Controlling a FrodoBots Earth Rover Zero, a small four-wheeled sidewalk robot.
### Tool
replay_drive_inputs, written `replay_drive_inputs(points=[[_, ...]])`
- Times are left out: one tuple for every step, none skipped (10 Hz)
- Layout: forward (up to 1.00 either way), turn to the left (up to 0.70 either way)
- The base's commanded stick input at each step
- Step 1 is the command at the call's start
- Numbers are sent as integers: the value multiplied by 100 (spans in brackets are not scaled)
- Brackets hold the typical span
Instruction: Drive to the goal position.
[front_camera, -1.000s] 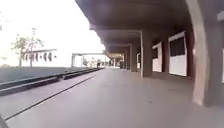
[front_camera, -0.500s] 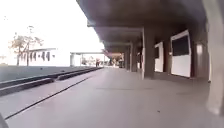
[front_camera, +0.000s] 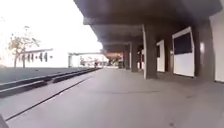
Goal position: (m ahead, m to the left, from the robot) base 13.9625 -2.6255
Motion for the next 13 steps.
replay_drive_inputs(points=[[70,35],[70,21],[70,6],[70,0],[70,0],[70,0],[70,0],[70,0],[70,0],[70,0],[70,0],[70,0],[70,0]])
